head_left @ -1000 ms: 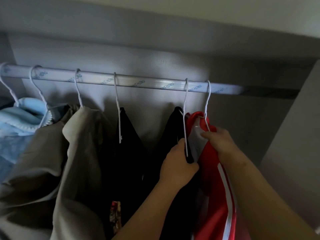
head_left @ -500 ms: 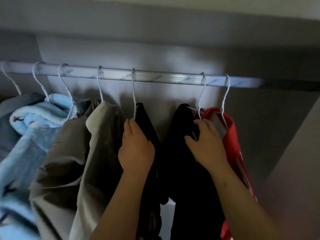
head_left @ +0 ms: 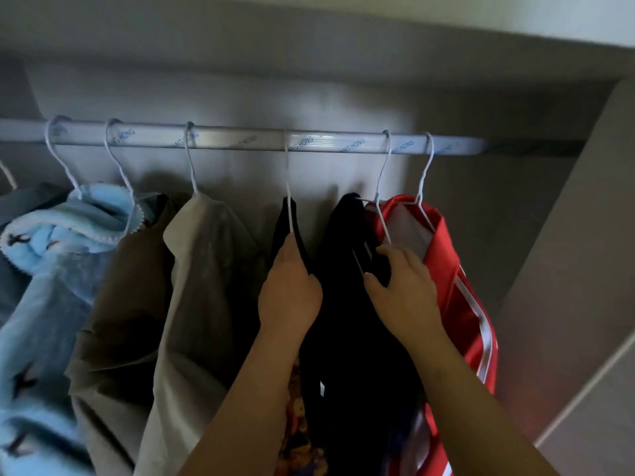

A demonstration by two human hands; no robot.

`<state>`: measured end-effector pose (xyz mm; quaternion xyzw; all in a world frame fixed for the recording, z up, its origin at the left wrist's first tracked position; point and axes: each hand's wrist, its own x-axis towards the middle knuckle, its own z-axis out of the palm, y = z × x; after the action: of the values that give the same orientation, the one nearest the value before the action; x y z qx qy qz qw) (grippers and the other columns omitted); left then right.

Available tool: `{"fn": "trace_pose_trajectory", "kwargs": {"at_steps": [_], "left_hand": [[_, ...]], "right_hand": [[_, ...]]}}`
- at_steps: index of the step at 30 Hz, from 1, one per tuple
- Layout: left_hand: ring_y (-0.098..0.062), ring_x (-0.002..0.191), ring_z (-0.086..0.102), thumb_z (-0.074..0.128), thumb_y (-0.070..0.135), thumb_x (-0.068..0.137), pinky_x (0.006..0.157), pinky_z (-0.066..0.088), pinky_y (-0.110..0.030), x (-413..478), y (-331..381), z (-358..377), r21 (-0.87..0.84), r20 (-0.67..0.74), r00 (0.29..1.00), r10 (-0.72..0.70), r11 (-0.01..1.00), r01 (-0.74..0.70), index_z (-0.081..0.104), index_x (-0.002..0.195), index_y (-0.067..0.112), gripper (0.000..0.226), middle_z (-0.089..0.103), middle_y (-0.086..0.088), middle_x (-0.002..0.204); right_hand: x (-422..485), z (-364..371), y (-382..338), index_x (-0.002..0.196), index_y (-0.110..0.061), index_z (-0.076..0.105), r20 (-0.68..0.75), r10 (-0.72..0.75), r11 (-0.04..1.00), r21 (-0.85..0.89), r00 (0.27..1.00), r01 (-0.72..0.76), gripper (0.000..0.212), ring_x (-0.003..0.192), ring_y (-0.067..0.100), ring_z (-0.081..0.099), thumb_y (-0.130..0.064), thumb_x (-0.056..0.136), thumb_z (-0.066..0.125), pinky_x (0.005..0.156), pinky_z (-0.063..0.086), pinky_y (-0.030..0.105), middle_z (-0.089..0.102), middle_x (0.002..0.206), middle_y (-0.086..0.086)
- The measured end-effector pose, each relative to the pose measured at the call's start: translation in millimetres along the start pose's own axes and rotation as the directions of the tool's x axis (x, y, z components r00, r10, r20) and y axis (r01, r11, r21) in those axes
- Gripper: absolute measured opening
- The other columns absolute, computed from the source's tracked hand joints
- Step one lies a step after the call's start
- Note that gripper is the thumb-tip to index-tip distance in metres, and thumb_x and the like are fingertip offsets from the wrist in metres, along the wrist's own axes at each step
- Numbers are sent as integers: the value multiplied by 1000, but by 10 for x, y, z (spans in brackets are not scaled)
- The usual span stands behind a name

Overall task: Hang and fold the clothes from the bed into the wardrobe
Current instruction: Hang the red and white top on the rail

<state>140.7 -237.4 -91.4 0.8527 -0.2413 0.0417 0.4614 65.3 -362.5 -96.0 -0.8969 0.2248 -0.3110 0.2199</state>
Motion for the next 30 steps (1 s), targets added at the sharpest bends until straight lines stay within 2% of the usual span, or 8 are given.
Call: {"fn": "trace_pose_trajectory", "kwargs": {"at_steps": [2,6,9,15,19,23,26,30], "left_hand": [[-20,132,36,48,6,92,103,30,-22,-117,-30,38,-32,-5,999,37,999,-38,18,148,17,65,26,-4,152],[-14,135,29,51,4,89,93,22,-9,-411,-127,52,-84,-39,997,64,994,-67,17,148,18,69,20,0,153],[-14,130,38,53,6,88,106,33,-22,-747,-221,33,-151,-1,998,57,987,-57,27,145,19,64,34,-2,146],[-15,112,53,55,19,90,97,44,-37,-1570,-319,62,-140,31,999,-17,990,21,48,129,19,40,54,1,125],[-19,99,58,55,22,90,87,47,-36,-2316,-355,105,-144,173,976,-131,977,156,57,115,20,26,60,-1,111],[-25,90,60,57,18,88,83,49,-37,-3078,-383,140,-153,308,915,-260,936,317,62,101,20,14,61,0,90],[-11,88,56,56,21,89,78,43,-24,-3507,-424,159,-96,432,857,-279,931,352,61,110,22,21,59,10,97],[-9,94,53,53,18,90,78,35,-20,-3861,-386,218,-82,538,809,-236,941,329,61,112,19,22,60,5,105]], "right_hand": [[-164,18,16,133,-17,47,-14,43,999,3,999,-43,47,126,24,39,-24,87,58,102,30,35,39,143,1],[-515,69,29,135,-18,45,-7,108,993,46,994,-107,50,131,23,35,-22,87,58,107,32,39,24,151,1],[-797,84,11,136,-19,43,29,139,986,89,990,-141,51,133,24,33,-21,87,57,110,30,42,23,151,5],[-1621,-36,88,132,-13,48,73,170,977,120,983,-178,46,128,25,38,-15,87,57,106,33,33,33,145,8],[-2386,-169,220,128,-13,50,126,295,941,134,947,-311,42,119,24,45,-14,86,56,89,30,19,39,138,4],[-3189,-311,325,127,-15,51,194,423,879,149,885,-453,41,120,20,43,-14,87,57,94,31,23,42,136,2],[-3735,-468,339,126,-17,51,229,498,828,162,836,-537,39,106,8,43,-18,88,59,83,27,14,44,132,-2],[-4243,-696,371,127,-17,50,206,610,749,164,765,-642,39,107,14,49,-18,89,57,85,32,18,44,133,1]]}}
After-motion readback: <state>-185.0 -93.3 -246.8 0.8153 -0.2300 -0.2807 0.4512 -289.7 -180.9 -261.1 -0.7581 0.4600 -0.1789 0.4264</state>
